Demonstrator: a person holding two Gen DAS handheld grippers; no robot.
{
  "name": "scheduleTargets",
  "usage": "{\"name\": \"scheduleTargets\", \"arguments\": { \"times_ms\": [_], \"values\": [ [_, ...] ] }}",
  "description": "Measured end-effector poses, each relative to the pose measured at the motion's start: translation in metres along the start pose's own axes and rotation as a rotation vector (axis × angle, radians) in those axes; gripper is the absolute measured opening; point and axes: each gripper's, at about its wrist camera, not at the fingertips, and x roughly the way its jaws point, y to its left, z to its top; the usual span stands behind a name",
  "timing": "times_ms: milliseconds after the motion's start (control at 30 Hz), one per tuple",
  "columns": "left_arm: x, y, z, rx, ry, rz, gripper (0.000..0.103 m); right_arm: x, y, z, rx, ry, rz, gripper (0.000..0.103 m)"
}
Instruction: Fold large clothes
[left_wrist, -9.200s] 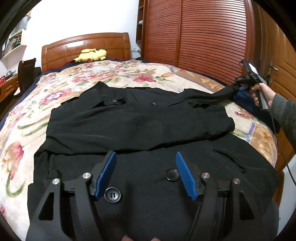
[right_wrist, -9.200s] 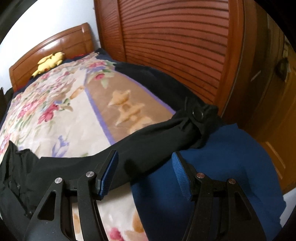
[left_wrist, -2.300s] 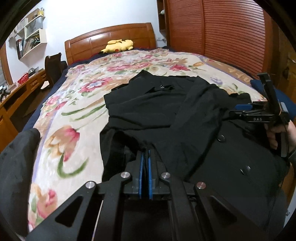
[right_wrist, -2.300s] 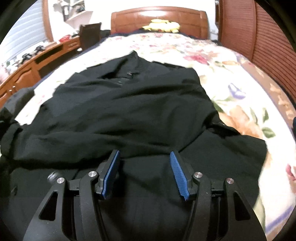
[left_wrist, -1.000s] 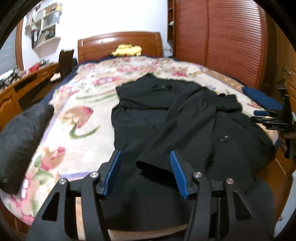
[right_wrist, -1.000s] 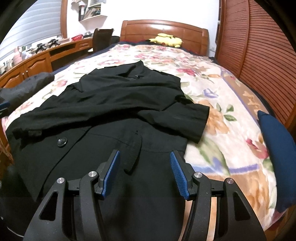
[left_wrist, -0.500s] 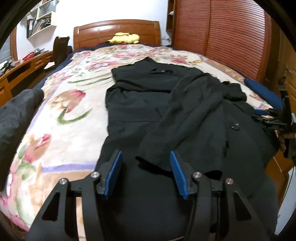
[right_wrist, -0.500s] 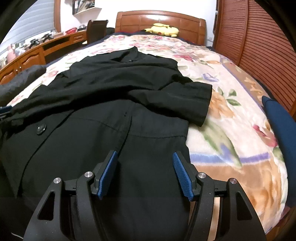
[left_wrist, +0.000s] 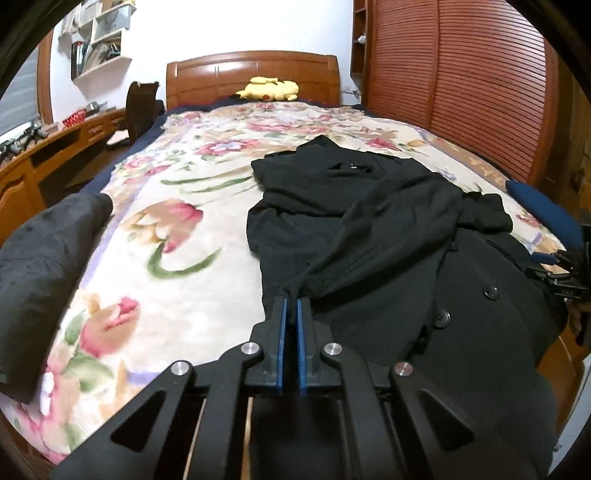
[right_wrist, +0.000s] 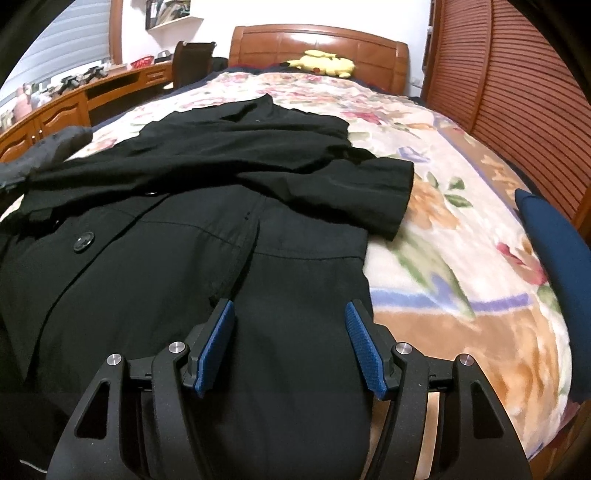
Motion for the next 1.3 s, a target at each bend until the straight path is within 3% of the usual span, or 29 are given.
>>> {"name": "scheduleTargets", "arguments": {
  "times_ms": [133,200,267,500,933,1167,1233,1300],
  "values": [
    [-0.005,0.005,-0.007,0.012,0.007,0.03,0.011,-0.007,-0.004,0.001,0.004,-0.013,-0.001,0.064],
    [-0.009,0.006,-0.012,0.012,0.006,0.027,0.027,-0.011,-0.005,-0.001,0.006,-0.017,-0.003,0.064],
    [-0.016,0.009,-0.021,0.01,0.007,0.012,0.035,-0.014,-0.007,-0.004,0.008,-0.017,-0.008,0.064],
    [-0.024,0.011,-0.048,0.011,0.035,0.005,0.048,-0.027,-0.017,-0.016,0.019,-0.009,-0.035,0.064],
    [-0.019,0.015,-0.074,-0.034,0.061,0.018,0.049,-0.039,-0.024,-0.037,0.028,0.037,-0.053,0.064],
    [-0.023,0.007,-0.08,-0.022,0.052,0.003,0.049,-0.041,-0.021,-0.046,0.05,0.054,0.02,0.064],
    [-0.025,0.006,-0.082,-0.016,0.05,-0.007,0.042,-0.042,-0.018,-0.048,0.053,0.059,0.054,0.064],
    [-0.025,0.005,-0.082,-0.017,0.054,-0.025,0.029,-0.042,-0.015,-0.049,0.056,0.063,0.08,0.065]
  ]
}}
